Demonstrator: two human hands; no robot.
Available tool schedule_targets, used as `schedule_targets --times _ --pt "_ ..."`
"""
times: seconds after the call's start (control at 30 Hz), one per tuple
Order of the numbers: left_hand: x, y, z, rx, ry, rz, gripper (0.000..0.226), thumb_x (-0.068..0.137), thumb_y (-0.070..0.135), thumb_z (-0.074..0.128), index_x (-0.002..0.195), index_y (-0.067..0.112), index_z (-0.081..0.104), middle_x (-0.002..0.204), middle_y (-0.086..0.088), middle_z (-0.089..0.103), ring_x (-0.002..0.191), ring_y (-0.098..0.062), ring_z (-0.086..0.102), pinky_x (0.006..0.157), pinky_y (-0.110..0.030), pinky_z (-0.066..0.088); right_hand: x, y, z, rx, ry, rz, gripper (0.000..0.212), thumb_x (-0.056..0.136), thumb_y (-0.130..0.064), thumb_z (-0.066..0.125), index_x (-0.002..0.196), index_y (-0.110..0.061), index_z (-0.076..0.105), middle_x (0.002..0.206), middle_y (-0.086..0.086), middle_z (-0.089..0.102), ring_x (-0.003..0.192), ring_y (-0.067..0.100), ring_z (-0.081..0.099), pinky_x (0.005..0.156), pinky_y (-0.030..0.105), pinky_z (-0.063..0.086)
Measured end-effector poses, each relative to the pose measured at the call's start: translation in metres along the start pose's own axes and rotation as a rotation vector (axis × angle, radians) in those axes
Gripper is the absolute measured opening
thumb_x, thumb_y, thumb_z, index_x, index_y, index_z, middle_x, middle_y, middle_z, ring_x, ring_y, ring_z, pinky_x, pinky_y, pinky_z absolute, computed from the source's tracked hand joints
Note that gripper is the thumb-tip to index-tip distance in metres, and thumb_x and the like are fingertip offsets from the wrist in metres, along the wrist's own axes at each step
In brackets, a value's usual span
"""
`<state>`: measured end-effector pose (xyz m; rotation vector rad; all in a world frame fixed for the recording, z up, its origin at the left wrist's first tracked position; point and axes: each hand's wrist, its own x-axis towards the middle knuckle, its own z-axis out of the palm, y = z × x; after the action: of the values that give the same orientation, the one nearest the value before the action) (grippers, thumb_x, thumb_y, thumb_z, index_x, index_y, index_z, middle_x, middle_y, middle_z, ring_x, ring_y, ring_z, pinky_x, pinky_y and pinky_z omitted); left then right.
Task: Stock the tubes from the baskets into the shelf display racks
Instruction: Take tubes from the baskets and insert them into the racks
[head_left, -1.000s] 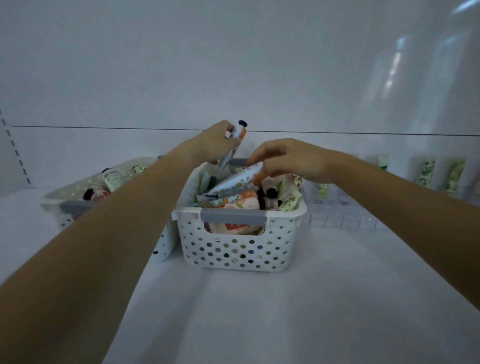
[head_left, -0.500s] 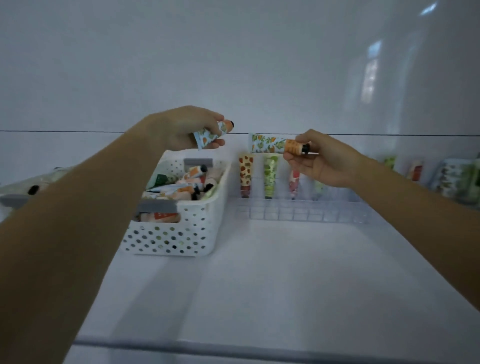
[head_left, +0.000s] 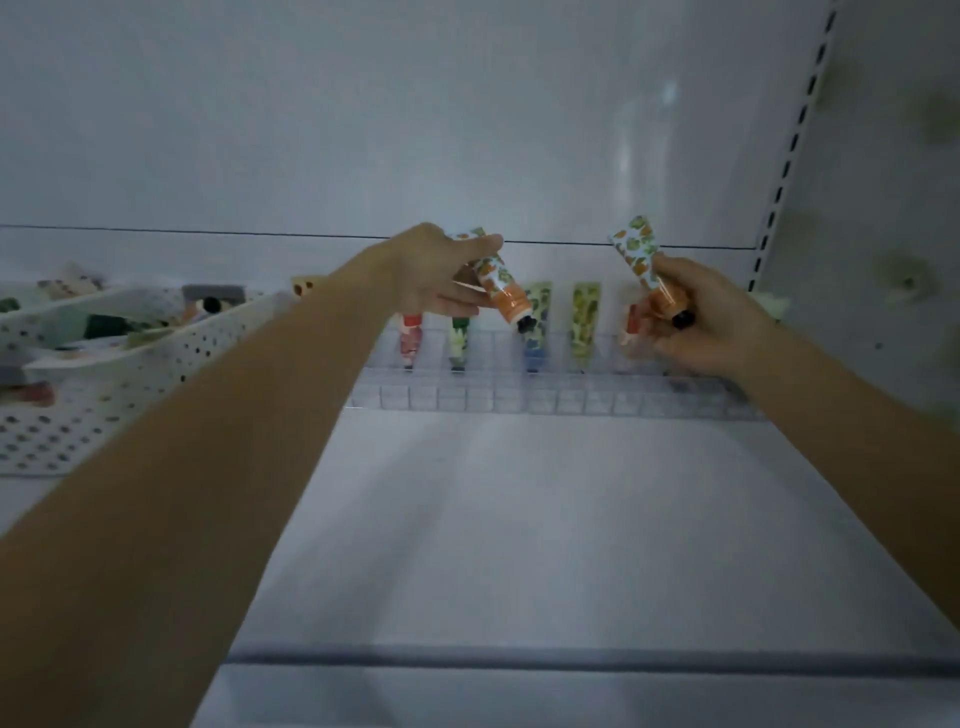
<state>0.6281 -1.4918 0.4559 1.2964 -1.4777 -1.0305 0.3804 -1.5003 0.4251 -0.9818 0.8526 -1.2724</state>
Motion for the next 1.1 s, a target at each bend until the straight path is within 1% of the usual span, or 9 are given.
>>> schedule_targets --times 0.17,0.3,0.4,0.5,0.6,0.73,0.87,0.97,1.1 --pt "0.006 -0.015 0.094 -0.09 0.126 0.024 0.02 0.091 0.026 0.058 0.081 0.011 0.047 0.081 -0.012 0.059 0.066 -0.021 0.06 0.068 -0.036 0.054 0.003 -0.005 -0.045 -0.192 0.163 -0.21 0.014 0.093 -0.023 0.054 0.079 -0.019 0.054 0.075 -0.001 0.058 0.063 0.008 0.057 0.06 0.022 0.05" --pt "0.016 -0.034 0.131 -0.094 0.189 0.009 0.037 0.092 0.026 0.056 0.121 0.013 0.038 0.116 -0.017 0.052 0.09 -0.028 0.058 0.067 -0.035 0.052 0.006 0.014 -0.062 -0.42 0.219 -0.404 0.006 0.092 -0.016 0.055 0.095 -0.012 0.057 0.085 -0.004 0.061 0.074 0.007 0.06 0.072 0.023 0.053" --pt "0.021 -0.045 0.14 -0.022 0.266 0.061 0.048 0.091 0.029 0.056 0.132 0.013 0.039 0.132 -0.012 0.047 0.108 -0.027 0.055 0.071 -0.033 0.053 0.008 0.017 -0.075 -0.696 0.269 -0.633 0.036 0.091 -0.013 0.056 0.125 -0.01 0.044 0.095 -0.01 0.052 0.077 -0.002 0.052 0.057 0.0 0.042" --pt "0.023 -0.054 0.14 -0.068 0.308 0.13 0.054 0.091 0.027 0.056 0.14 0.016 0.034 0.136 -0.013 0.046 0.114 -0.027 0.054 0.092 -0.043 0.05 0.01 0.011 -0.09 -0.903 0.284 -0.747 0.056 0.091 -0.013 0.055 0.141 -0.016 0.029 0.093 -0.014 0.047 0.079 0.004 0.053 0.067 0.009 0.043" --pt "0.023 -0.059 0.139 -0.067 0.323 0.196 0.038 0.093 0.023 0.054 0.129 0.019 0.044 0.124 -0.014 0.052 0.1 -0.024 0.057 0.076 -0.035 0.055 0.01 0.007 -0.103 -1.005 0.3 -0.756 0.069 0.092 -0.012 0.053 0.148 -0.021 0.014 0.093 -0.004 0.054 0.085 0.019 0.056 0.079 0.033 0.048" --pt "0.021 -0.059 0.14 -0.03 0.328 0.236 0.015 0.095 0.022 0.05 0.108 0.015 0.055 0.103 -0.005 0.054 0.074 -0.007 0.054 0.049 -0.016 0.05 0.009 0.009 -0.109 -1.088 0.393 -0.765 0.078 0.094 -0.014 0.051 0.149 -0.028 -0.003 0.098 0.011 0.055 0.08 0.022 0.055 0.073 0.032 0.044" --pt "0.02 -0.058 0.141 -0.058 0.278 0.192 0.03 0.095 0.015 0.049 0.124 0.012 0.051 0.102 -0.008 0.054 0.07 -0.009 0.053 0.063 -0.021 0.052 0.014 0.011 -0.102 -1.106 0.393 -0.765 0.073 0.093 -0.008 0.049 0.149 -0.026 0.006 0.108 0.017 0.058 0.084 0.028 0.057 0.07 0.029 0.042" --pt "0.016 -0.056 0.141 -0.051 0.232 0.191 0.034 0.094 0.011 0.05 0.128 0.012 0.049 0.108 -0.01 0.052 0.084 -0.017 0.055 0.071 -0.024 0.051 0.022 0.013 -0.094 -1.173 0.422 -0.727 0.068 0.092 -0.005 0.048 0.147 -0.023 0.014 0.096 0.019 0.056 0.079 0.032 0.055 0.07 0.039 0.048" --pt "0.012 -0.057 0.142 -0.005 0.206 0.211 0.037 0.094 0.014 0.051 0.13 0.014 0.048 0.109 -0.01 0.051 0.09 -0.019 0.055 0.072 -0.021 0.05 0.032 0.021 -0.093 -1.379 0.513 -0.58 0.075 0.087 -0.01 0.057 0.147 -0.025 0.015 0.121 0.025 0.043 0.102 0.039 0.049 0.084 0.038 0.041"
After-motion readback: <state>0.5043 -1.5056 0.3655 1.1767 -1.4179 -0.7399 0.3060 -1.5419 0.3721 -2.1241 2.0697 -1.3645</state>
